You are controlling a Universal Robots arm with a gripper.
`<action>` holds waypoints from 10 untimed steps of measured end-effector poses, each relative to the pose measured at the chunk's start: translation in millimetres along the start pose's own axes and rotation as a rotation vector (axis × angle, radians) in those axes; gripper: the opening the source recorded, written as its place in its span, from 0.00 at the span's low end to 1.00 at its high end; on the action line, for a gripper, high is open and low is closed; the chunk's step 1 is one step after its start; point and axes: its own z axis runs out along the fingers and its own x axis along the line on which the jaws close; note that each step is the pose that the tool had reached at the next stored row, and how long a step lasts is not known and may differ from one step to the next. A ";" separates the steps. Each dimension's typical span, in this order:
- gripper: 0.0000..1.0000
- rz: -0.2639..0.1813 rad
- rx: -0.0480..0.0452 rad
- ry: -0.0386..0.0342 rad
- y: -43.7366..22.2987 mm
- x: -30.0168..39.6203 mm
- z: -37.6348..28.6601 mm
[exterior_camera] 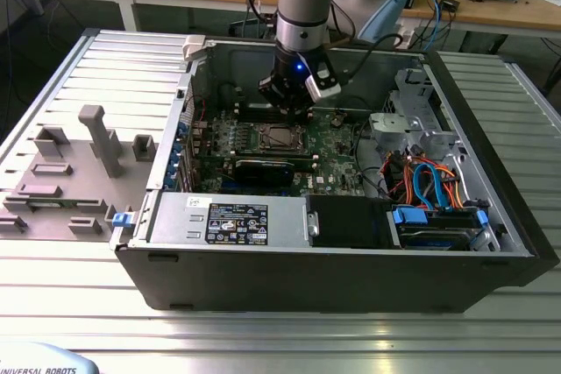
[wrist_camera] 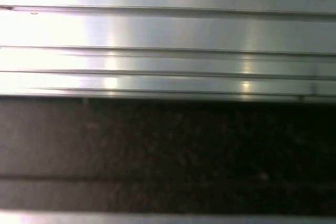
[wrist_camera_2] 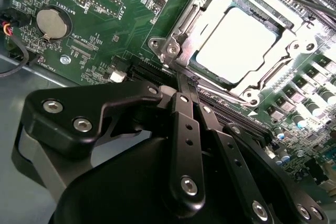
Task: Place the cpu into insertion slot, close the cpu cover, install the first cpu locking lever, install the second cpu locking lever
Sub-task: 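Install the first cpu locking lever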
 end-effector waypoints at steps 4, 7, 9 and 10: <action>0.11 0.000 0.0030 0.0010 -0.4 0.0 2.4; 0.11 0.000 0.0035 0.0009 -0.5 0.0 2.9; 0.11 0.000 0.0035 0.0011 -0.5 0.0 2.9; 0.11 0.000 0.0033 0.0011 -0.6 0.0 2.7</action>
